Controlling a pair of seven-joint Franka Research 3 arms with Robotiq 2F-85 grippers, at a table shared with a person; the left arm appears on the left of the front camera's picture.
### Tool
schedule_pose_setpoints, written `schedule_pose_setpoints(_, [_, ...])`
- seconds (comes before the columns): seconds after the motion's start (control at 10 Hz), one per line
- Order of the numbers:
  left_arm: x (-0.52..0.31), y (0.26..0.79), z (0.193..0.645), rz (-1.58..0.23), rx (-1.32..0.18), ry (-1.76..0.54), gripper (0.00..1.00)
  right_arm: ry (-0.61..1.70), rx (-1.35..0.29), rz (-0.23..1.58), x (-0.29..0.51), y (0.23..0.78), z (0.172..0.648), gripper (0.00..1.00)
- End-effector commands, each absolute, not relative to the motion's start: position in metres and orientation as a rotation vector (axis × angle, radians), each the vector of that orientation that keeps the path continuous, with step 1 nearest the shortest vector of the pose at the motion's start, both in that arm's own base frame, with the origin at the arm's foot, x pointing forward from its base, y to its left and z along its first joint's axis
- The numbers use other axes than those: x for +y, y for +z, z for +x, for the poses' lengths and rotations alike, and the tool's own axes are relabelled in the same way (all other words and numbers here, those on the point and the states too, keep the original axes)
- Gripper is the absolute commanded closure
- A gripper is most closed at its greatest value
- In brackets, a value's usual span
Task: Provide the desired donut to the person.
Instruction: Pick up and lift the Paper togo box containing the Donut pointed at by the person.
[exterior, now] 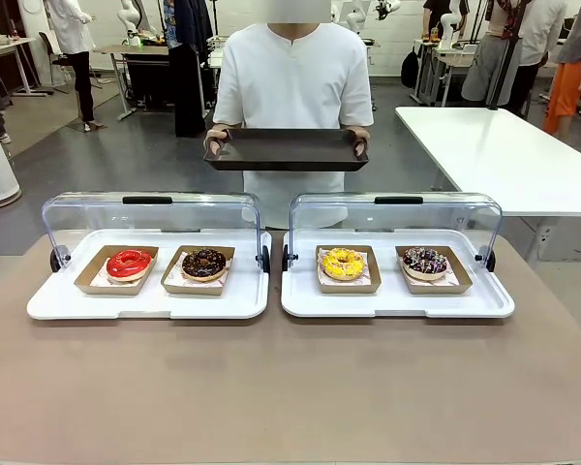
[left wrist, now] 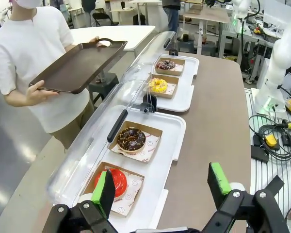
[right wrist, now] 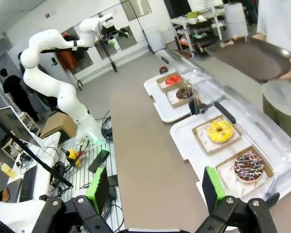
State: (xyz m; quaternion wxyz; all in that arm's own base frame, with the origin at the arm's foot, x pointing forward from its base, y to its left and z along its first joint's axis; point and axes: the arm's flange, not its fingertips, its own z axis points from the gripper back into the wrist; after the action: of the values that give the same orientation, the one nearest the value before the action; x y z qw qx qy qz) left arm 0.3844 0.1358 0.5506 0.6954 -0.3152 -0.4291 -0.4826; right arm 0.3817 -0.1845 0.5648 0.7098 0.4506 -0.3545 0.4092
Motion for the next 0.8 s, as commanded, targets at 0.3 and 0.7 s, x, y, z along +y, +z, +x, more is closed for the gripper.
schedule_pose_setpoints(0.3, [0.1353, 0.5504, 0.3848, -0.706, -0.956, -1.077, 0.00, 0.922, -0.805, 1.015, -0.1889, 0.5680, 0.3791, 0.00])
schedule_pose_setpoints(0.7, [0.1353, 0.5504, 0.3848, -0.706, -0.956, -1.077, 0.00, 0.922, -0.805, 1.015, -0.1889, 0.5680, 0.3791, 0.00])
